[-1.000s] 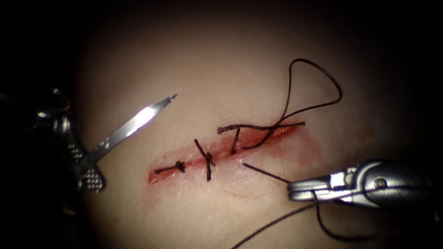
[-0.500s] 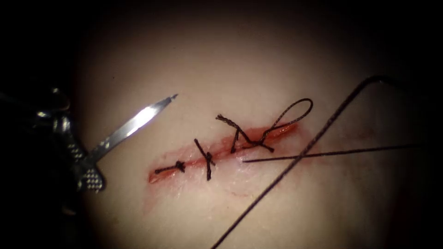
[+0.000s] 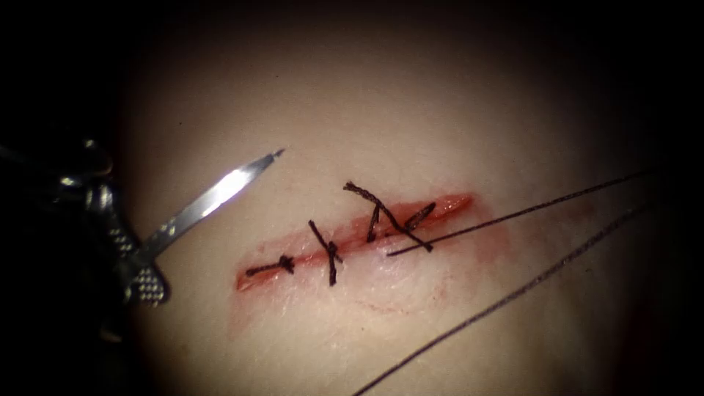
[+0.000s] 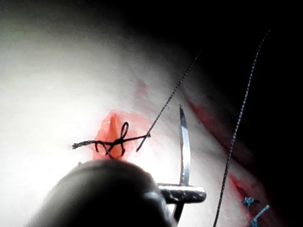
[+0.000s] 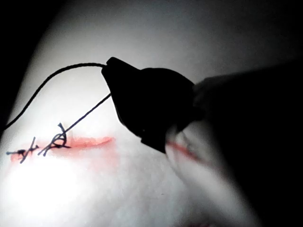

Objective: Wound Closure

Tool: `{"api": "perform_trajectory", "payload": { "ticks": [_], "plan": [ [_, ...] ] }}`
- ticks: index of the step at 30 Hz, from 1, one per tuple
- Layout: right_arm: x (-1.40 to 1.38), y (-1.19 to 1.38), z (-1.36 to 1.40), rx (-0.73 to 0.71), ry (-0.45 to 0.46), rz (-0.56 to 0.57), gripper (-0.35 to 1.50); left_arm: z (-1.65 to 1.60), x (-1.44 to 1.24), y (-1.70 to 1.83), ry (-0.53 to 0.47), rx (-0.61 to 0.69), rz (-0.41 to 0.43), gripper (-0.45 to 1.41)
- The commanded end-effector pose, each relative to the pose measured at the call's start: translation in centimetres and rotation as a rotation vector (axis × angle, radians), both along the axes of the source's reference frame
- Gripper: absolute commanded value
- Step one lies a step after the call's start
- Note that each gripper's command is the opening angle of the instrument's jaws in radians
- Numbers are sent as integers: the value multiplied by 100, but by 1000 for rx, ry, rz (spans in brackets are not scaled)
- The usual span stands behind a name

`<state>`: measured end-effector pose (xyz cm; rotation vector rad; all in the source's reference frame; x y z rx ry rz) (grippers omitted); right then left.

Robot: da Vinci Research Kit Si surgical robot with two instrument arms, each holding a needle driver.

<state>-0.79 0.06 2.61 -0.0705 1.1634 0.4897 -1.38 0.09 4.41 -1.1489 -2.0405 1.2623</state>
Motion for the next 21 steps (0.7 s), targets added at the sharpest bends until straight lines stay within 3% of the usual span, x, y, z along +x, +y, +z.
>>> {"api": "perform_trajectory", "payload": {
  "ticks": [1,5,15,19,21],
  "plan": [
    [1,18,-1,-28,12,29,-35,5,-5,0,0,0,0,-45],
    [-15,42,-15,-89,17,101,-35,5,-5,0,0,0,0,-45],
    [-44,71,-27,-167,-39,196,-35,5,-6,0,0,0,0,-45],
    [-48,72,-32,-169,-67,210,-35,5,-7,-1,-1,0,0,-45],
    [-39,65,-30,-135,-39,171,-35,5,-8,-1,-1,0,0,-45]
  ]
}}
